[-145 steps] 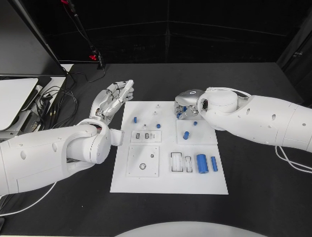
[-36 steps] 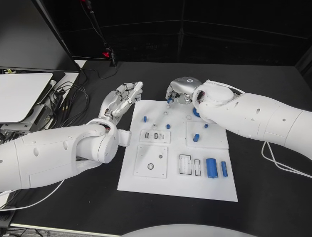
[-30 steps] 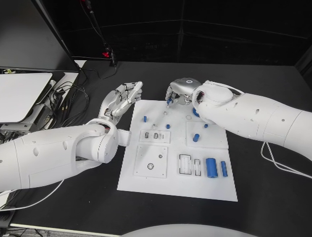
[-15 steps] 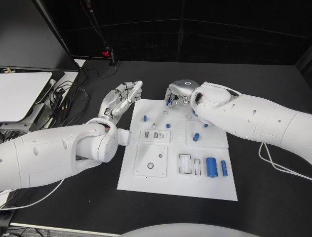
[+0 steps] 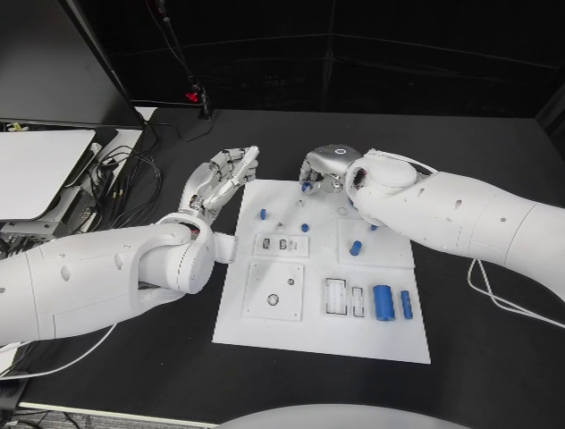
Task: Assemble the parts on the task board
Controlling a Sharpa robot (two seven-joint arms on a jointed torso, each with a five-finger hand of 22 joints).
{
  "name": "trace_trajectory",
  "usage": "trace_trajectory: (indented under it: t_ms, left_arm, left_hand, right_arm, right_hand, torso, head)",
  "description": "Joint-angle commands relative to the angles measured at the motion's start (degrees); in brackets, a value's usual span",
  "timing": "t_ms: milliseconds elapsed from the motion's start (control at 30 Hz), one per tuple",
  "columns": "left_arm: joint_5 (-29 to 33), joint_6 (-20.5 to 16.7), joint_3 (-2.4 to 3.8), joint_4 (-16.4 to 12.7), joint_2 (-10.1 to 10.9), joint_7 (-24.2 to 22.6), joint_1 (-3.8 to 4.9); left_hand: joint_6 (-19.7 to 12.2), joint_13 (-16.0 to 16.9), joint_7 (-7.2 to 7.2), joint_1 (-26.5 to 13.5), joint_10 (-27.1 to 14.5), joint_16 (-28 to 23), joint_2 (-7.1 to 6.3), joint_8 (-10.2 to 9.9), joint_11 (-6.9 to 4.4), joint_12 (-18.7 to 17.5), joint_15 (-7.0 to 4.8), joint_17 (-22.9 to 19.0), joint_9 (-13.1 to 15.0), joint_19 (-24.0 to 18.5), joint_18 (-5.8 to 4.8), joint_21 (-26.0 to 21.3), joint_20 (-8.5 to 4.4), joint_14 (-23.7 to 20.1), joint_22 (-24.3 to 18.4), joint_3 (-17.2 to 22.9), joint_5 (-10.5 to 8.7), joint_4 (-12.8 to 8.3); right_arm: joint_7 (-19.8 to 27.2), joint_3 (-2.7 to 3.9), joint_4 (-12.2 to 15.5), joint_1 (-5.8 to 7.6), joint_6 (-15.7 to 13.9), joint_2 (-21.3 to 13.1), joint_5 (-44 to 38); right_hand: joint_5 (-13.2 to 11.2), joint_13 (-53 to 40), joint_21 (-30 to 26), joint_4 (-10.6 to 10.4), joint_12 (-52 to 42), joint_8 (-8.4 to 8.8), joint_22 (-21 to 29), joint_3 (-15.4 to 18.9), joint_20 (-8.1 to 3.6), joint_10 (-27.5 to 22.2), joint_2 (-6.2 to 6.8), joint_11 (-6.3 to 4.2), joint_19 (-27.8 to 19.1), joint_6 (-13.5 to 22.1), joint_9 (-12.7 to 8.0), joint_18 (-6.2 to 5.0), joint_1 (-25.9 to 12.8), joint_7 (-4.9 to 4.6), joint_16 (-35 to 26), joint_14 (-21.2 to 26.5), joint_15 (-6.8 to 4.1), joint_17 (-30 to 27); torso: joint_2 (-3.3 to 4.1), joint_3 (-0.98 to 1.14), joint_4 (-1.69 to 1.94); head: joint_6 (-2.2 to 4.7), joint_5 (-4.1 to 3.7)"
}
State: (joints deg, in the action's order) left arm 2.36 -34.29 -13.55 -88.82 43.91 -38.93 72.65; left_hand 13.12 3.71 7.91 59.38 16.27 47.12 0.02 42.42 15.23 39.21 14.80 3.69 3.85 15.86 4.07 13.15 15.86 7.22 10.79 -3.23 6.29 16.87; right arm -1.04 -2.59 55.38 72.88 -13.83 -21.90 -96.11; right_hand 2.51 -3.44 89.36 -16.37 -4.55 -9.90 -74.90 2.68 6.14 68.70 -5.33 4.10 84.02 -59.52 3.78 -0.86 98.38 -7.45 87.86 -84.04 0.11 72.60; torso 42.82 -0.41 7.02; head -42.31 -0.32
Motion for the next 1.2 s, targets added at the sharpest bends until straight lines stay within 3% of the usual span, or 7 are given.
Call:
trace_trajectory:
  t_ms: [33,500,700,867,1200]
  left_arm:
    - [-0.4,0.3,0.05,-0.1,0.0,-15.2,0.12]
    - [-0.4,0.4,0.05,-0.1,0.1,-15.0,0.14]
    - [-0.4,0.4,0.05,-0.1,0.1,-14.9,0.15]
    - [-0.4,0.4,0.05,0.0,0.0,-14.7,0.15]
    - [-0.4,0.4,0.05,0.2,-0.1,-14.5,0.16]
  left_hand:
    - [0.3,0.0,9.18,0.1,0.4,0.3,0.67,0.0,0.08,0.4,0.28,0.0,-0.1,0.1,1.1,0.2,0.34,0.0,0.1,0.1,0.21,-0.1]
    - [0.3,0.0,9.18,0.1,0.4,0.3,0.67,0.0,0.08,0.4,0.28,0.0,-0.1,0.1,1.1,0.2,0.34,0.0,0.1,0.1,0.21,-0.1]
    - [0.3,0.0,9.18,0.2,0.4,0.3,0.8,0.0,0.08,0.4,0.28,0.0,-0.1,0.1,1.11,0.3,0.35,0.0,0.1,0.1,0.36,-0.1]
    - [0.3,0.0,9.18,0.2,0.4,0.3,0.8,0.0,0.08,0.4,0.28,0.0,-0.1,0.1,1.11,0.3,0.35,0.0,0.1,0.1,0.36,-0.1]
    - [0.3,0.0,9.18,0.2,0.4,0.3,0.8,0.0,0.08,0.4,0.28,0.0,-0.1,0.1,1.11,0.3,0.35,0.0,0.1,0.1,0.36,-0.1]
  right_arm:
    - [0.0,0.06,-0.2,0.14,-0.7,0.1,-0.4]
    - [-0.2,0.06,-0.5,-0.05,0.3,0.4,-0.4]
    - [-0.6,0.06,-0.5,-0.13,0.6,0.3,-0.4]
    - [-0.6,0.06,-0.3,-0.16,0.2,0.2,-0.4]
    - [-0.3,0.05,0.2,-0.22,-1.9,-0.2,-0.3]
  right_hand:
    - [0.2,0.0,0.1,0.0,0.3,0.13,-13.8,-0.5,0.44,-0.2,0.41,0.41,5.3,-0.1,0.1,0.54,0.3,-0.1,-0.2,-3.4,0.45,0.0]
    - [0.2,0.0,-0.1,-0.2,1.2,1.84,-13.1,-0.4,0.9,-2.1,1.28,1.05,4.9,1.5,-0.1,0.39,-0.7,0.03,-0.2,-3.3,1.0,-0.3]
    - [0.2,0.0,-0.3,-0.1,1.2,3.68,-12.6,0.2,1.71,-5.3,2.36,2.47,4.6,3.9,-0.2,0.28,-2.0,0.77,-0.3,-3.2,2.15,-0.9]
    - [0.2,-0.1,-1.3,0.0,1.1,5.51,-10.2,1.0,2.49,-8.3,3.34,3.28,3.3,6.6,-0.1,-0.27,-3.7,1.5,-0.7,-2.7,2.89,-3.6]
    - [0.2,-0.2,-2.4,0.2,0.9,6.11,-7.7,1.5,2.95,-9.8,3.71,3.55,1.9,7.6,0.0,-0.91,-5.3,1.46,-1.4,-2.0,3.06,-6.6]
  torso:
    - [-0.01,-0.02,-0.03]
    - [-0.01,-0.04,-0.04]
    - [-0.02,-0.09,-0.09]
    - [-0.01,-0.07,-0.08]
    - [-0.03,-0.07,-0.06]
  head:
    - [-0.06,0.01]
    - [-0.26,0.1]
    - [-0.39,0.13]
    - [-0.46,0.11]
    - [-0.57,0.07]
